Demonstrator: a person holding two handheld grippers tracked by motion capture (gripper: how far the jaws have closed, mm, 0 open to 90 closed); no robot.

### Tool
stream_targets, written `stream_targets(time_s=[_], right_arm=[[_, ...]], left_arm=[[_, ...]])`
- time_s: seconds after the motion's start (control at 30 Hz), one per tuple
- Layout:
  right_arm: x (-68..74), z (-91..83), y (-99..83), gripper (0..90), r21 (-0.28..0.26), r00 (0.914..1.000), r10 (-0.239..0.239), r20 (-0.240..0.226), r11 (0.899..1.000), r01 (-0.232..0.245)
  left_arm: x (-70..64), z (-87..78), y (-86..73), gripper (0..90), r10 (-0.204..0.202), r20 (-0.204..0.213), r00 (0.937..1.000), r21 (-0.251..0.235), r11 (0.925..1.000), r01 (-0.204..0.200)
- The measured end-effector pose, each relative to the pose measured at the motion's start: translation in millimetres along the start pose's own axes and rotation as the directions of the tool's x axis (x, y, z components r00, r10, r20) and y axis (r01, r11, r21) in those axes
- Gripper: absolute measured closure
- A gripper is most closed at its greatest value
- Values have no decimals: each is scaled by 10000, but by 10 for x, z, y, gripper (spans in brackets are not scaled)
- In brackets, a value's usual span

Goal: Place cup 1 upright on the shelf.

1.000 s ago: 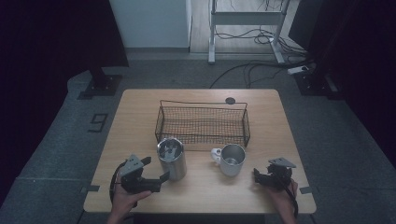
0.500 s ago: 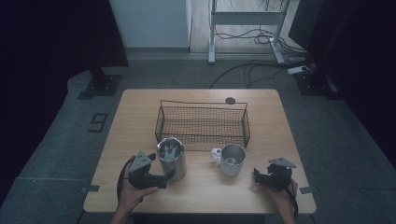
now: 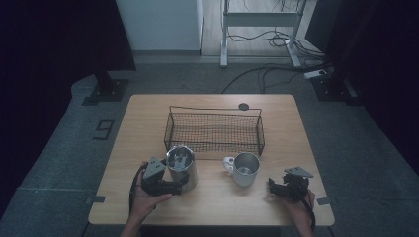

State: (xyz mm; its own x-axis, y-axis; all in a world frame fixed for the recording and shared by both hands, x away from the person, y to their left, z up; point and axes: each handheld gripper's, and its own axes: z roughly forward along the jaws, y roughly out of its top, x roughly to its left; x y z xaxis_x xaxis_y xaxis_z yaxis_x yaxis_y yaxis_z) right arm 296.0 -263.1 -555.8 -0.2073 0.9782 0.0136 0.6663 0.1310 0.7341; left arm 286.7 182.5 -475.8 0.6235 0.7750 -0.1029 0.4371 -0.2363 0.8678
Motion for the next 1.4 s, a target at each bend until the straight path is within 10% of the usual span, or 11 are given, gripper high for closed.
stream_targets(time_s=[1.4], right_arm=[[-1,-1,0,96,-5,10000,2,4,10000,-2]], left_arm=[[-22,379,9,30,449,-331,9984,-117,9989,-453]])
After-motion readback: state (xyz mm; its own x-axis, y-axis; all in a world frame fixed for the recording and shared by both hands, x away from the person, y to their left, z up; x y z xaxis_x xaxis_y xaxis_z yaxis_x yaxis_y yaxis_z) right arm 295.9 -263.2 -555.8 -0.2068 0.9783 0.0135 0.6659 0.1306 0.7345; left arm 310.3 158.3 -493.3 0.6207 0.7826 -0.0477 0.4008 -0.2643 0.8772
